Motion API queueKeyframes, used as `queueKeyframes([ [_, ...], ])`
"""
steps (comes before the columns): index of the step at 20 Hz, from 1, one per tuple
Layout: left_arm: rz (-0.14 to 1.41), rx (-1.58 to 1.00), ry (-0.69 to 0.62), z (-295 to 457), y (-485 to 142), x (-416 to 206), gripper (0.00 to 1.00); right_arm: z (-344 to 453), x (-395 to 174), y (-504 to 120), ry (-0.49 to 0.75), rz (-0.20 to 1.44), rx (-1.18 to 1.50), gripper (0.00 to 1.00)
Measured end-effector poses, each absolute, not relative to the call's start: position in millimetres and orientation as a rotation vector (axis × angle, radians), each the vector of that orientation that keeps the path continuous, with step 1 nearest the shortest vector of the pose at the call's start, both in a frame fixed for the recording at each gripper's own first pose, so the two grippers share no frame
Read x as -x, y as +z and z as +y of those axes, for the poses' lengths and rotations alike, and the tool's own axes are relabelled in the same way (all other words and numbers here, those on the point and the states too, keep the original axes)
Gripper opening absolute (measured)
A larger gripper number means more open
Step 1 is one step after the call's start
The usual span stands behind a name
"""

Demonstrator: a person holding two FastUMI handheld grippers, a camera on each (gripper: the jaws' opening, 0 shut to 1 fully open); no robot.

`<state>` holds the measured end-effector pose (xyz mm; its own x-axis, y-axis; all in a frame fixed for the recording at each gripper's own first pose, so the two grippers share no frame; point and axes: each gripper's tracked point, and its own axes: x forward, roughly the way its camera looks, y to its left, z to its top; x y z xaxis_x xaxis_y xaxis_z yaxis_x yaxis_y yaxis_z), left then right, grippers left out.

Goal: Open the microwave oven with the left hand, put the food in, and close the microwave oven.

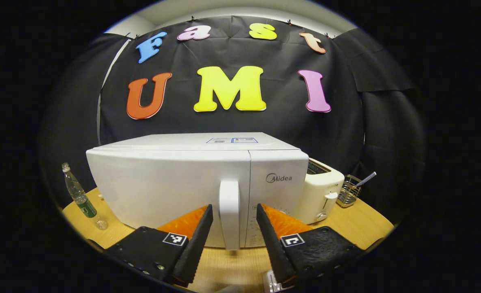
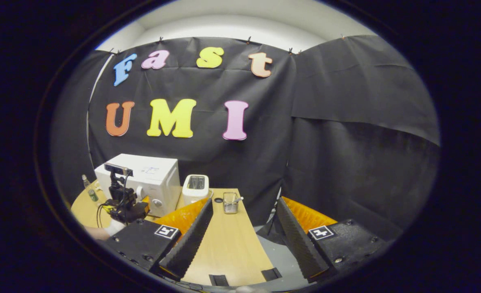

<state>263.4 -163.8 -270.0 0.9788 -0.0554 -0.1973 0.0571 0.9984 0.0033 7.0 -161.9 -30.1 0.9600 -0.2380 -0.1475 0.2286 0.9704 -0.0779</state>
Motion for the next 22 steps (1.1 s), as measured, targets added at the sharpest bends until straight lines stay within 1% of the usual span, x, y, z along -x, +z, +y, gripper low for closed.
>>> queueKeyframes([
  [1, 0.201, -0.007, -0.072, -166.2, -273.3, -265.7, 0.48, -162.7, -8.9, -30.4, -0.235, 0.158, 0.066, 1.0],
  [2, 0.202, -0.013, -0.05, -160.2, -276.0, -268.8, 0.53, -163.1, -11.3, -31.7, -0.228, 0.157, 0.076, 1.0],
  [3, 0.201, -0.003, -0.044, -164.4, -281.1, -278.0, 0.17, -163.2, -13.2, -32.0, -0.224, 0.158, 0.084, 1.0],
  [4, 0.195, 0.001, -0.051, -161.8, -274.1, -270.3, 0.3, -163.0, -16.1, -33.4, -0.219, 0.158, 0.088, 1.0],
  [5, 0.2, -0.003, -0.056, -161.1, -274.7, -270.2, 0.27, -161.1, -18.0, -32.4, -0.211, 0.158, 0.083, 1.0],
  [6, 0.198, -0.001, -0.056, -160.8, -274.3, -268.6, 0.26, -159.7, -20.6, -35.2, -0.208, 0.163, 0.078, 1.0],
  [7, 0.201, -0.002, -0.058, -159.4, -272.7, -267.2, 0.22, -159.2, -22.1, -37.5, -0.207, 0.173, 0.078, 1.0],
  [8, 0.208, 0.006, -0.063, -159.8, -275.4, -267.5, 0.22, -157.4, -23.1, -38.6, -0.2, 0.172, 0.077, 1.0],
  [9, 0.209, 0.012, -0.062, -159.3, -274.1, -266.6, 0.17, -155.9, -23.5, -37.0, -0.199, 0.169, 0.074, 0.96],
  [10, 0.215, 0.017, -0.063, -159.4, -274.6, -266.9, 0.17, -154.8, -23.7, -35.6, -0.194, 0.163, 0.07, 1.0],
  [11, 0.214, 0.011, -0.062, -160.2, -274.7, -266.0, 0.13, -153.4, -23.7, -34.5, -0.193, 0.161, 0.067, 1.0],
  [12, 0.211, 0.005, -0.061, -159.7, -273.9, -265.9, 0.13, -152.2, -23.3, -34.6, -0.188, 0.158, 0.068, 0.96],
  [13, 0.209, 0.0, -0.062, -159.4, -274.3, -266.7, 0.13, -150.4, -23.0, -34.8, -0.186, 0.162, 0.074, 0.96],
  [14, 0.206, 0.001, -0.066, -159.0, -274.5, -265.7, 0.13, -148.7, -23.2, -36.3, -0.181, 0.166, 0.078, 1.0],
  [15, 0.208, 0.0, -0.07, -159.7, -275.6, -265.1, 0.03, -146.1, -23.9, -33.6, -0.175, 0.162, 0.079, 1.0],
  [16, 0.21, -0.008, -0.075, -158.3, -275.2, -264.2, 0.11, -144.0, -24.7, -31.8, -0.17, 0.159, 0.083, 1.0],
  [17, 0.207, -0.007, -0.082, -158.3, -274.8, -264.6, 0.11, -140.7, -26.4, -31.2, -0.16, 0.158, 0.083, 1.0],
  [18, 0.216, 0.0, -0.09, -159.1, -275.5, -262.4, 0.02, -136.3, -28.6, -33.0, -0.15, 0.161, 0.079, 1.0],
  [19, 0.224, 0.005, -0.09, -158.5, -275.2, -253.7, 0.11, -133.0, -30.7, -32.8, -0.139, 0.161, 0.074, 1.0],
  [21, 0.2, -0.034, -0.104, -152.7, -277.4, -232.1, 0.11, -126.3, -34.1, -34.8, -0.125, 0.165, 0.089, 1.0],
  [22, 0.19, -0.04, -0.113, -149.4, -274.9, -221.7, 0.11, -120.1, -35.5, -36.0, -0.11, 0.167, 0.096, 0.96],
])
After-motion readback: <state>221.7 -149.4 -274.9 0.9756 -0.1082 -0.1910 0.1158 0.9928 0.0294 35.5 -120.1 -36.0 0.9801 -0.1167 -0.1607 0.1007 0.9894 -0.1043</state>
